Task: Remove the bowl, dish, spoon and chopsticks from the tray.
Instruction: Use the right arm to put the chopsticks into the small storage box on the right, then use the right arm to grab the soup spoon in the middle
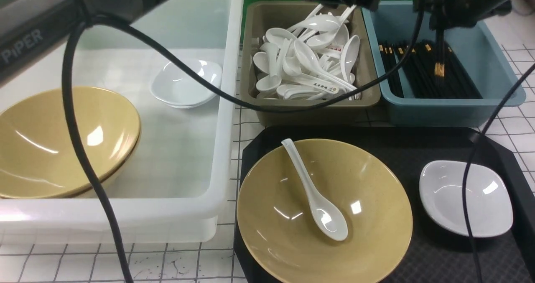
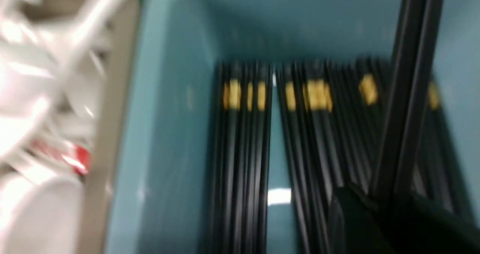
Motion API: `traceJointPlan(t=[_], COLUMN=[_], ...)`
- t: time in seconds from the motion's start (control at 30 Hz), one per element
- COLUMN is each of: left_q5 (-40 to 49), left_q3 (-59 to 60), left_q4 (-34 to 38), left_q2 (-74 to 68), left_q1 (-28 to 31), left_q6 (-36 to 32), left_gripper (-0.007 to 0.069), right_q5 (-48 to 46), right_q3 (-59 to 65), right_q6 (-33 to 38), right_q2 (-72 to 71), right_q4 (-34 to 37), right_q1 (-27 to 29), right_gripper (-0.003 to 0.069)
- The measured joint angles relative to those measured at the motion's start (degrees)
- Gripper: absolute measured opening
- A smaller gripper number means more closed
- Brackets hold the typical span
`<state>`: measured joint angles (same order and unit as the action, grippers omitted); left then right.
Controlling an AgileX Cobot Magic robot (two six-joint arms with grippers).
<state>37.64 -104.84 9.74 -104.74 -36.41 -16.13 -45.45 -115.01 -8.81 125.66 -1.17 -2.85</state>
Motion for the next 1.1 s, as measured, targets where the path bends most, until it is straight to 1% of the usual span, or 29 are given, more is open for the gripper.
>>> traceJointPlan(t=[0.03,0.13,0.23,0.33,0.4,0.5,0.6,0.63,0.67,0.7,0.73,0.77,0.8,0.83,0.87,0.93,0.97,1.03,1.1], left_q5=[0.32,5.72,11.91,17.54,19.63,20.14,19.53,18.69,18.49,17.39,16.71,14.56,13.26,13.00,11.13,9.58,7.25,5.32,3.51], left_q3=[0.00,0.05,0.05,1.50,4.67,10.14,19.71,24.55,24.55,29.39,31.41,36.69,39.78,40.38,44.85,47.34,51.17,54.13,56.40], left_q4=[-0.07,-0.67,-2.30,-4.33,-5.74,-6.78,-6.97,-6.83,-6.83,-6.83,-6.83,-6.83,-6.83,-6.83,-6.83,-6.83,-6.83,-6.77,-6.71], left_q2=[0.12,1.92,5.60,10.81,15.26,21.00,29.91,33.54,34.14,38.24,39.38,44.27,46.75,47.22,50.73,52.64,55.54,57.66,59.14], left_q1=[0.00,0.00,0.11,0.22,0.35,0.48,0.58,0.64,0.64,0.64,0.64,0.64,0.64,0.64,0.64,0.64,0.64,0.64,0.64], left_q6=[0.00,0.00,0.00,-0.17,-0.23,-0.17,0.28,0.94,1.07,1.66,2.04,2.97,3.37,3.37,4.26,4.68,5.42,6.20,7.01], left_gripper=[-0.0006,-0.0006,-0.0006,-0.0006,-0.0006,-0.0006,-0.0006,-0.0006,-0.0006,-0.0006,-0.0006,-0.0006,-0.0006,-0.0006,-0.0006,-0.0006,-0.0006,-0.0006,-0.0006], right_q5=[-0.37,-6.78,-15.20,-22.99,-24.70,-24.75,-24.94,-25.17,-25.17,-25.21,-25.24,-24.92,-24.19,-24.04,-21.43,-19.23,-16.28,-12.52,-6.09], right_q3=[-0.08,-0.29,-0.40,-0.40,0.20,2.33,7.03,9.83,9.83,12.13,13.61,18.51,21.53,22.14,28.46,31.65,36.51,41.20,45.65], right_q6=[0.00,1.48,6.38,12.47,15.36,16.50,16.91,17.42,17.50,17.96,18.05,18.01,17.78,17.78,16.96,16.20,15.41,14.60,13.16], right_q2=[0.27,0.90,-0.49,-3.65,-7.01,-11.96,-19.70,-23.32,-23.32,-26.32,-27.29,-31.46,-33.59,-34.00,-37.83,-39.51,-41.72,-43.30,-43.83], right_q4=[0.00,0.25,0.71,1.71,2.76,3.75,4.27,4.40,4.40,4.53,4.58,4.69,4.71,4.71,4.71,4.71,4.71,4.76,4.87], right_q1=[0.00,-0.18,-0.67,-2.08,-3.59,-5.87,-10.05,-12.25,-12.25,-13.89,-14.91,-17.94,-19.63,-19.97,-23.46,-25.25,-28.14,-31.28,-34.49], right_gripper=[0.0196,0.0287,0.0367,0.0403,0.0409,0.0412,0.0412,0.0412,0.0412,0.0412,0.0412,0.0412,0.0412,0.0412,0.0412,0.0412,0.0412,0.0412,0.0412])
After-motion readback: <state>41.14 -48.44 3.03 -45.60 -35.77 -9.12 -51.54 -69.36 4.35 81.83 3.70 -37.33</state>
